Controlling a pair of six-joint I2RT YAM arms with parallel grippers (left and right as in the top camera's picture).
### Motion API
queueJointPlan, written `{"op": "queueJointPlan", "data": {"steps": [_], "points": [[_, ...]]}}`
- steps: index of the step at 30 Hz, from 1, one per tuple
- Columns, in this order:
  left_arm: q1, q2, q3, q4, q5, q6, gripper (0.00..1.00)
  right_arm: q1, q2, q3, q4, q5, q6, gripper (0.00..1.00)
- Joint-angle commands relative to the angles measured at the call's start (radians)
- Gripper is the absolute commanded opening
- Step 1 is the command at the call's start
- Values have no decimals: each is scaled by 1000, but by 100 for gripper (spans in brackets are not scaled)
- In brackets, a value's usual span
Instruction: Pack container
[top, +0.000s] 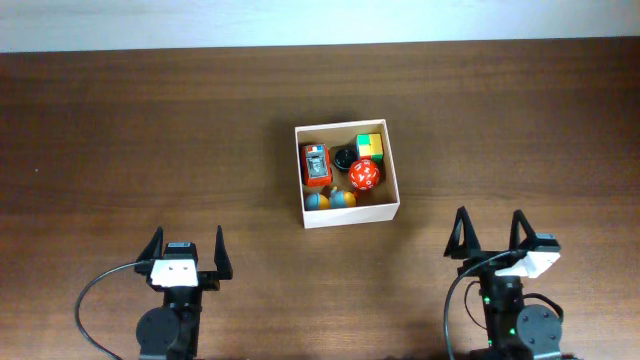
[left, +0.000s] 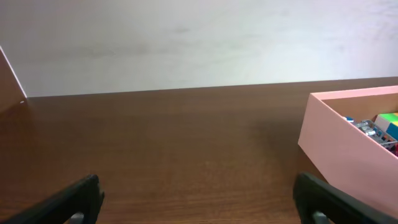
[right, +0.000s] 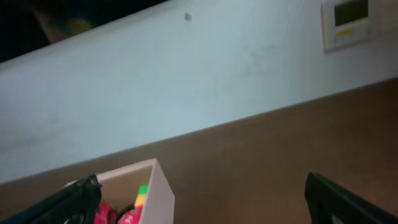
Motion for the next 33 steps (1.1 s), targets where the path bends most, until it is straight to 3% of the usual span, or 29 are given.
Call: {"op": "queueJointPlan", "data": {"steps": [1,13,33], "points": [[-4,-9,-1,-6,3,15,99,-8,-16,-34,8,-16,-11,99],[-4,-9,-1,-6,3,15,99,-8,-16,-87,-57,-26,-143,99],[-4,-9,-1,-6,3,15,99,-8,-16,-87,-59,-44,-142,99]]}}
